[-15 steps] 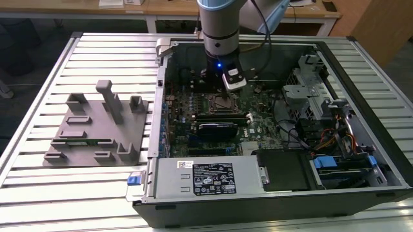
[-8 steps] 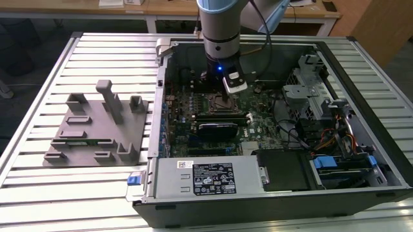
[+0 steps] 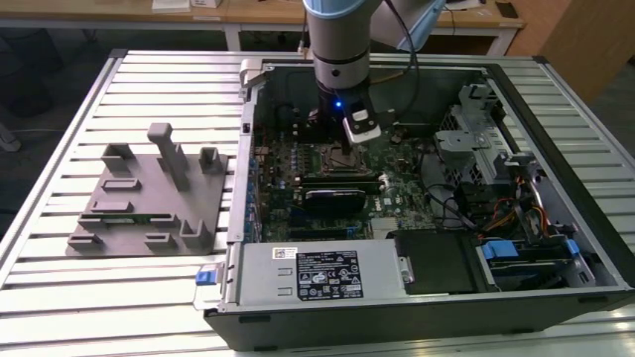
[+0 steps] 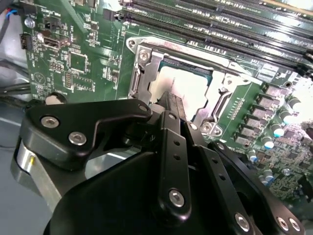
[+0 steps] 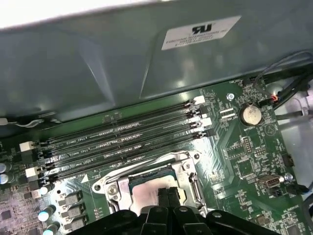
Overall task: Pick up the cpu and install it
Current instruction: 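Install the first cpu locking lever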
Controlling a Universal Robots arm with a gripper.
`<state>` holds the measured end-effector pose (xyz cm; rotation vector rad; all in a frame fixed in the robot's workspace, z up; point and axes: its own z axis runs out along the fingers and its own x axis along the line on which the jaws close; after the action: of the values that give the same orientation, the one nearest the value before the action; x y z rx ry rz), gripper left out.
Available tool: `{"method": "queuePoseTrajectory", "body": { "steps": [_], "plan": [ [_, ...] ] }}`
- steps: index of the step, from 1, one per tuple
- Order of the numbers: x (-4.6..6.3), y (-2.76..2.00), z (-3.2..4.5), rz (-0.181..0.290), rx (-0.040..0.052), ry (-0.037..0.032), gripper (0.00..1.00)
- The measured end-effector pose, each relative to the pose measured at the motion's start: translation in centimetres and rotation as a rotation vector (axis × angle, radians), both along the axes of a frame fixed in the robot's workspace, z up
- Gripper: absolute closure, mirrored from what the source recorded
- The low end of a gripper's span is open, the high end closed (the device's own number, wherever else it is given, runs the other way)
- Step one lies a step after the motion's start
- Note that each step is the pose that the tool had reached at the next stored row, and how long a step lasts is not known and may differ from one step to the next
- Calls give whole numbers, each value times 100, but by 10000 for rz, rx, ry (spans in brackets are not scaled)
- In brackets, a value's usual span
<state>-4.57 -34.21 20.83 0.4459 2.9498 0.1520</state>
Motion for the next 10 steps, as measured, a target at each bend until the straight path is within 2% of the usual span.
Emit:
{"method": "queuePoseTrajectory", "body": {
  "steps": [6,10],
  "plan": [
    [0,0,96,0,45,0,89],
    [0,0,105,0,52,-1,89]
  ]
}}
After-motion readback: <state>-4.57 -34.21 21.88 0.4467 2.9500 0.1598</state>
